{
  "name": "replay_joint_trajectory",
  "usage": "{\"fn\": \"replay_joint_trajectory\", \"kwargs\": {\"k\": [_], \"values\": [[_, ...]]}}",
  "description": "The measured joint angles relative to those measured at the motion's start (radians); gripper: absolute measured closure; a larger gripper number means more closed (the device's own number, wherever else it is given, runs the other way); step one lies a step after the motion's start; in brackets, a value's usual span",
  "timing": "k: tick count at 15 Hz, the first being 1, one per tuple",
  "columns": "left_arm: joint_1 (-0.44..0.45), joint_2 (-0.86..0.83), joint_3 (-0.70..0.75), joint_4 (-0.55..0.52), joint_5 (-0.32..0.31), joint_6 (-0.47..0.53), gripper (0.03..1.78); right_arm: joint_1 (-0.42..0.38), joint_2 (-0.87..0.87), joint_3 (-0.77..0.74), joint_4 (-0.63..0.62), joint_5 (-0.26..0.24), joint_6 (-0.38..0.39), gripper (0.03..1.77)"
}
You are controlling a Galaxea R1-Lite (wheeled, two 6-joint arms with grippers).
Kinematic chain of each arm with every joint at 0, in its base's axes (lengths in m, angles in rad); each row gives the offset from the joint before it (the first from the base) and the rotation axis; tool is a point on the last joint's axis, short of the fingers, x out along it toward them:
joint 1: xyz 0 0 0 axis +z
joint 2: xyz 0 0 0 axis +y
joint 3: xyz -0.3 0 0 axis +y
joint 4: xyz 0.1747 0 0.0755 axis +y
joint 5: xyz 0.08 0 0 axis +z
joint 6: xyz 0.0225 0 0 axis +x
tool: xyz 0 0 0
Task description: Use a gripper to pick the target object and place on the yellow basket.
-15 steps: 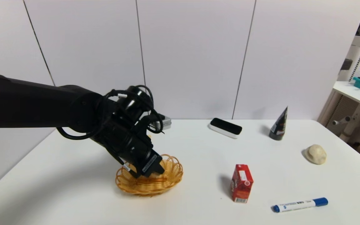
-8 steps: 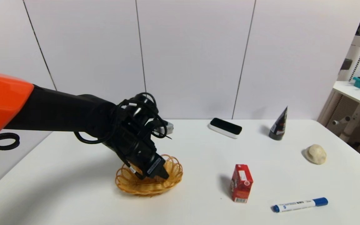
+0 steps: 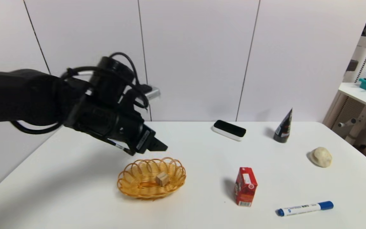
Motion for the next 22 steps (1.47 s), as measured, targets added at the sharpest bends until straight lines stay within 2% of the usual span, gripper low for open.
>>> {"fn": "replay_joint_trajectory", "kwargs": {"k": [3, 5, 7, 11, 17, 19, 22], "values": [[0.057, -0.188, 0.021, -0.007, 0.096, 0.001, 0.28, 0.000, 0.000, 0.000, 0.000, 0.000, 0.000, 0.10], [0.127, -0.333, 0.061, -0.011, 0.151, 0.001, 0.24, 0.000, 0.000, 0.000, 0.000, 0.000, 0.000, 0.10], [0.216, -0.473, 0.128, -0.014, 0.175, 0.001, 0.21, 0.000, 0.000, 0.000, 0.000, 0.000, 0.000, 0.10], [0.380, -0.807, 0.381, -0.015, 0.186, -0.014, 0.17, 0.000, 0.000, 0.000, 0.000, 0.000, 0.000, 0.10], [0.466, -1.317, 0.890, -0.019, 0.188, -0.021, 0.14, 0.000, 0.000, 0.000, 0.000, -0.001, 0.000, 0.10], [0.474, -1.429, 1.036, -0.079, 0.186, -0.021, 0.14, 0.000, 0.000, 0.000, 0.000, 0.000, 0.000, 0.10], [0.485, -1.519, 1.219, -0.250, 0.186, -0.026, 0.12, 0.000, 0.000, 0.000, 0.000, 0.000, 0.000, 0.10]]}}
